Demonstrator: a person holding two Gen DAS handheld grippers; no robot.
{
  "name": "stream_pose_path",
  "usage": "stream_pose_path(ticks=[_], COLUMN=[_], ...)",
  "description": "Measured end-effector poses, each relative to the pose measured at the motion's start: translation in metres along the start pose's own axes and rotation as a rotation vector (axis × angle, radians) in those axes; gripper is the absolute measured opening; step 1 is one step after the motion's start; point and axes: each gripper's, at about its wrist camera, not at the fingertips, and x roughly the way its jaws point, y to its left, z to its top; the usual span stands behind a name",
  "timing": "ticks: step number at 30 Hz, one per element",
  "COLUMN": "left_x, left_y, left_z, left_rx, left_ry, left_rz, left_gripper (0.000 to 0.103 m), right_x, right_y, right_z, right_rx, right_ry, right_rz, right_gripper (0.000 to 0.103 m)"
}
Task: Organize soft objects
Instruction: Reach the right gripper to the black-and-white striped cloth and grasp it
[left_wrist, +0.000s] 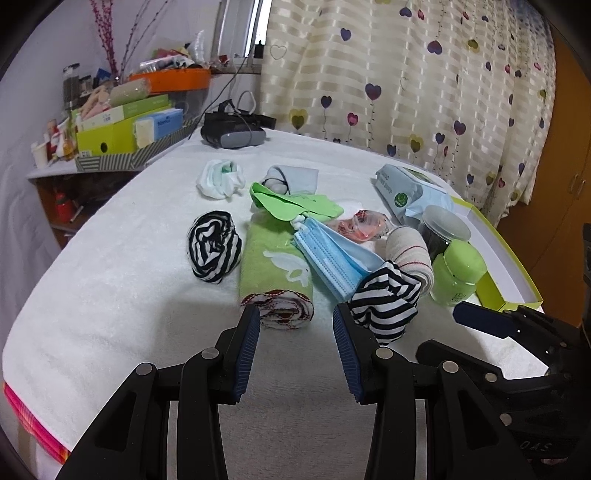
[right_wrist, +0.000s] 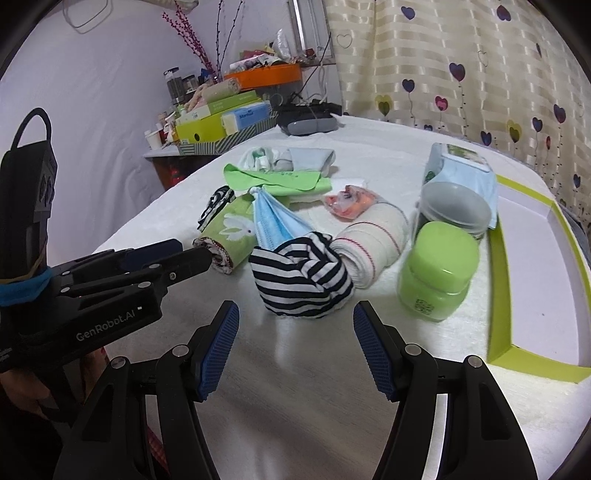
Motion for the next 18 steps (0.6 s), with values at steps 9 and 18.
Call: stream_pose_path(ticks=[9, 18], left_x=[0.008, 0.014], left_y=[0.01, 0.019], left_z=[0.005, 0.01], left_rx=[-0.001, -0.014], left_ry=[0.018, 0.018], left_rz=[-0.016, -0.008], left_gripper=[0.04, 0.04], right_x=[0.019, 0.026], right_y=[0.003, 0.004], right_z=[0.008, 0.015], right_rx=[0.019, 0.023], right_ry=[0.024, 0.034], right_rz=[0.029, 0.015], right_gripper=[0.065, 0.065])
